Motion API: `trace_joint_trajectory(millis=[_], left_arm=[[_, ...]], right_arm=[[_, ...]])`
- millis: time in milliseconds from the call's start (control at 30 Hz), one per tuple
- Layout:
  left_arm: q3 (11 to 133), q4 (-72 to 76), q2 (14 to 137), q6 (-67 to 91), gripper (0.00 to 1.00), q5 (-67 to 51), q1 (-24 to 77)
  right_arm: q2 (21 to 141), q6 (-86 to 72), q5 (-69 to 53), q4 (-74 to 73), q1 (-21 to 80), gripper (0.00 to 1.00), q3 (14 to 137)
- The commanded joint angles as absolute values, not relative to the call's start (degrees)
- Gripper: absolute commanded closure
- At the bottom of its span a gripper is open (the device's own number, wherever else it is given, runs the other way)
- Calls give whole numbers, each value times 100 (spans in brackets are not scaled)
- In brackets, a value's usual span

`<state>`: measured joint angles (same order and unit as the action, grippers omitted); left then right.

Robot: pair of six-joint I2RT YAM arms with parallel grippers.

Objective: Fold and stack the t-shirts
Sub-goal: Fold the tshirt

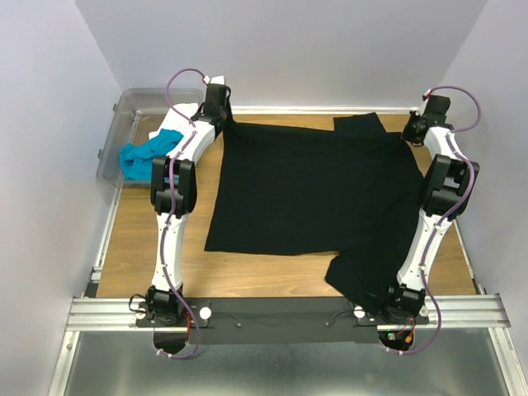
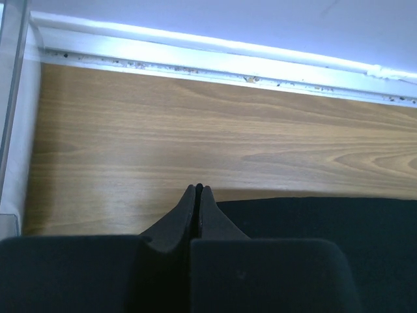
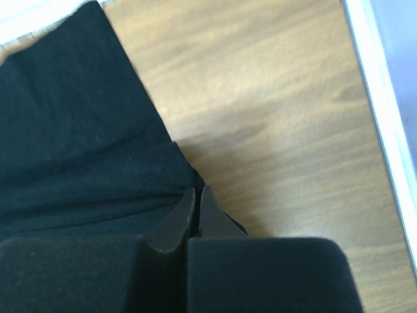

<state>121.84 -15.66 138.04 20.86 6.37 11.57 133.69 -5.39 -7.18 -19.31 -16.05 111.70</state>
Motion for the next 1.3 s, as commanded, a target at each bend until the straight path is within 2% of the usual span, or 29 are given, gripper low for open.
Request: trace_joint_trajectory(millis=[0, 333, 1267], left_arm=[[11971, -1494, 13492, 1969, 100, 580, 1020], [11769, -1740, 13245, 2030, 100, 335, 949], [9651, -2294, 11927, 2250, 100, 334, 949]], right_arm=[[13061, -413, -660, -1942, -1652, 99, 10881], [12437, -272, -378, -1942, -1652, 99, 10249], [10960, -1125, 993, -1942, -1661, 100, 8236]])
